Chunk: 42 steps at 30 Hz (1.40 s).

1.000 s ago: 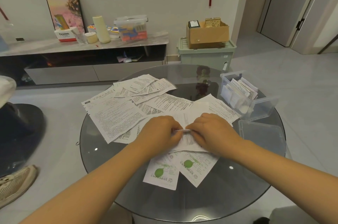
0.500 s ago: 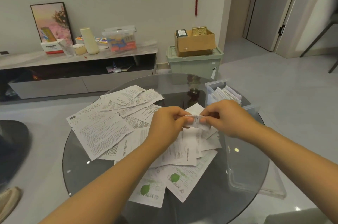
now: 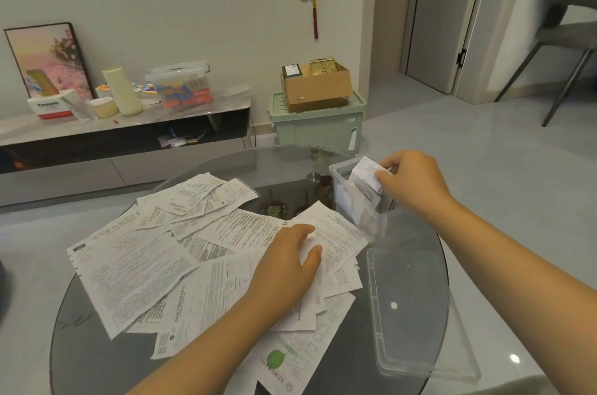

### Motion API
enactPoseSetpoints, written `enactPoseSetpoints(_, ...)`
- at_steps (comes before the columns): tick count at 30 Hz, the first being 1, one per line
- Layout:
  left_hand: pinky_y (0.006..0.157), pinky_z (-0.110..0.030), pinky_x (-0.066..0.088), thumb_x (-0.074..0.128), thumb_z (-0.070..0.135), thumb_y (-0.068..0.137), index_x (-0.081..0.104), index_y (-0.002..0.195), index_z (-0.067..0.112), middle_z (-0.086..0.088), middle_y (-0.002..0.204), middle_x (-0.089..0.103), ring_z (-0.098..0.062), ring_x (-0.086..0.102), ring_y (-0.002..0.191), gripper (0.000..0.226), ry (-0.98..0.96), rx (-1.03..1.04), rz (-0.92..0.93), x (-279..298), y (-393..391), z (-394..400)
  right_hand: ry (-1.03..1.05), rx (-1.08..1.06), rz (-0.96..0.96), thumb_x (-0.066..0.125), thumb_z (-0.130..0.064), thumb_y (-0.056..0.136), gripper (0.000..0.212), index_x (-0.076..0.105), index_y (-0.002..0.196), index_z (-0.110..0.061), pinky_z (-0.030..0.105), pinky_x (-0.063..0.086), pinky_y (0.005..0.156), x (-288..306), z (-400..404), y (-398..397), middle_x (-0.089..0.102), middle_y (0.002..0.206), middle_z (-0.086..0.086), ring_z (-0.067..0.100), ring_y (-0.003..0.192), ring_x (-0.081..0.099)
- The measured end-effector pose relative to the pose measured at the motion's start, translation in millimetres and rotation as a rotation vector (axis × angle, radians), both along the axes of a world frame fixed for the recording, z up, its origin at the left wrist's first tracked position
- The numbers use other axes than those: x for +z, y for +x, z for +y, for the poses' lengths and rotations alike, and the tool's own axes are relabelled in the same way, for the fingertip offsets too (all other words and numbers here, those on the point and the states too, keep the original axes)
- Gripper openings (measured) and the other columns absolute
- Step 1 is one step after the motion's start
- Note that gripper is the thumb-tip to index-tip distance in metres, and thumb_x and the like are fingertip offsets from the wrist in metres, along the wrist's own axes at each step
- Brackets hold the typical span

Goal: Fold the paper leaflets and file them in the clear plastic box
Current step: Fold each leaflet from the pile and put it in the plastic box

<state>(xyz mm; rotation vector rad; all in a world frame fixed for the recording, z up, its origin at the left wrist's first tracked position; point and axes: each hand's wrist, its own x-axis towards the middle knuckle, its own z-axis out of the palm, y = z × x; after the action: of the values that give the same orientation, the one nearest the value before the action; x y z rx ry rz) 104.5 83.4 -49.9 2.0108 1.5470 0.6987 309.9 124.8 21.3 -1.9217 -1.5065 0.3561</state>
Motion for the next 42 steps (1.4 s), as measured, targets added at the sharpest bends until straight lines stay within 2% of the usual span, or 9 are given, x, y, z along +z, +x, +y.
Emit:
enactPoseSetpoints(6, 0.101, -0.02, 0.034, 0.047, 0.034, 0.096, 0.043, 0.132, 0.031, 0.014, 0.136, 0.043, -0.004, 0.044, 0.12, 0.036, 0.022, -0.03, 0.026, -6.1, 0.3, -0.8, -0.092, -0.065, -0.125, 0.059, -0.012, 0.081, 0.012, 0.067, 0.087, -0.007, 0.028, 0.042, 0.058, -9.7, 15.5, -0.3, 0.067, 0.082, 0.009, 0.028, 0.076, 0.06)
enactPoseSetpoints(10, 0.104, -0.023, 0.035, 0.047, 0.034, 0.096, 0.043, 0.132, 0.031, 0.014, 0.135, 0.042, -0.004, 0.043, 0.12, 0.036, 0.012, -0.034, 0.024, -7.1, 1.4, -0.6, -0.131, -0.088, -0.281, 0.058, -0.011, 0.084, 0.004, 0.058, 0.086, -0.008, 0.025, 0.033, 0.057, -11.9, 20.7, -4.9, 0.056, 0.08, 0.007, 0.027, 0.073, 0.048)
enactPoseSetpoints(15, 0.101, -0.02, 0.034, 0.046, 0.033, 0.096, 0.043, 0.132, 0.031, 0.014, 0.135, 0.042, -0.003, 0.043, 0.119, 0.036, 0.005, -0.039, 0.014, -8.1, 0.3, -0.1, -0.162, -0.104, -0.346, 0.057, -0.012, 0.087, 0.019, 0.043, 0.073, -0.012, 0.024, 0.022, 0.046, -15.8, 24.7, -9.1, 0.049, 0.077, 0.005, 0.026, 0.072, 0.045)
enactPoseSetpoints(21, 0.104, -0.024, 0.035, 0.046, 0.032, 0.096, 0.042, 0.133, 0.029, 0.012, 0.136, 0.041, -0.006, 0.043, 0.121, 0.037, -0.016, -0.051, -0.002, -6.7, -1.1, -0.3, -0.276, -0.071, -0.335, 0.064, -0.007, 0.081, 0.016, 0.049, 0.081, -0.012, 0.025, 0.034, 0.052, -17.3, 31.6, -8.5, 0.045, 0.068, 0.002, 0.026, 0.071, 0.049)
enactPoseSetpoints(25, 0.104, -0.024, 0.035, 0.045, 0.032, 0.096, 0.042, 0.134, 0.029, 0.012, 0.137, 0.04, -0.006, 0.043, 0.122, 0.038, -0.017, -0.057, 0.0, -6.9, -1.7, -0.1, -0.338, -0.006, -0.282, 0.064, -0.01, 0.077, 0.005, 0.062, 0.074, -0.012, 0.023, 0.045, 0.054, -21.2, 37.5, -3.2, 0.062, 0.064, 0.002, 0.024, 0.068, 0.064)
enactPoseSetpoints(31, 0.105, -0.027, 0.036, 0.045, 0.032, 0.096, 0.041, 0.133, 0.029, 0.011, 0.137, 0.039, -0.008, 0.042, 0.123, 0.037, -0.019, -0.066, 0.015, -7.8, -1.7, 0.1, -0.359, 0.056, -0.299, 0.058, -0.017, 0.083, 0.01, 0.066, 0.085, -0.012, 0.021, 0.039, 0.051, -21.1, 36.5, -2.8, 0.064, 0.074, 0.003, 0.023, 0.07, 0.06)
enactPoseSetpoints(35, 0.105, -0.026, 0.036, 0.045, 0.032, 0.096, 0.041, 0.133, 0.028, 0.011, 0.136, 0.039, -0.007, 0.042, 0.122, 0.038, -0.019, -0.062, 0.02, -7.9, -1.0, 0.2, -0.296, 0.104, -0.216, 0.057, 0.0, 0.074, 0.019, 0.07, 0.088, -0.003, 0.034, 0.055, 0.064, -18.7, 31.1, -6.6, 0.07, 0.081, 0.015, 0.031, 0.073, 0.067)
enactPoseSetpoints(37, 0.105, -0.026, 0.036, 0.046, 0.032, 0.096, 0.042, 0.133, 0.028, 0.011, 0.136, 0.039, -0.007, 0.043, 0.122, 0.038, -0.024, -0.061, 0.017, -8.3, -0.7, 0.4, -0.261, 0.112, -0.171, 0.056, 0.003, 0.076, 0.018, 0.071, 0.084, -0.002, 0.03, 0.055, 0.064, -16.8, 28.9, -7.6, 0.07, 0.078, 0.015, 0.026, 0.062, 0.065)
enactPoseSetpoints(42, 0.106, -0.028, 0.036, 0.046, 0.033, 0.096, 0.042, 0.133, 0.029, 0.012, 0.137, 0.039, -0.008, 0.042, 0.123, 0.038, -0.027, -0.062, 0.028, -9.3, -0.5, 1.3, -0.331, 0.145, -0.062, 0.045, 0.007, 0.08, 0.031, 0.075, 0.083, 0.001, 0.011, 0.04, 0.036, -13.6, 28.9, -6.0, 0.062, 0.059, 0.007, 0.001, 0.027, 0.047)
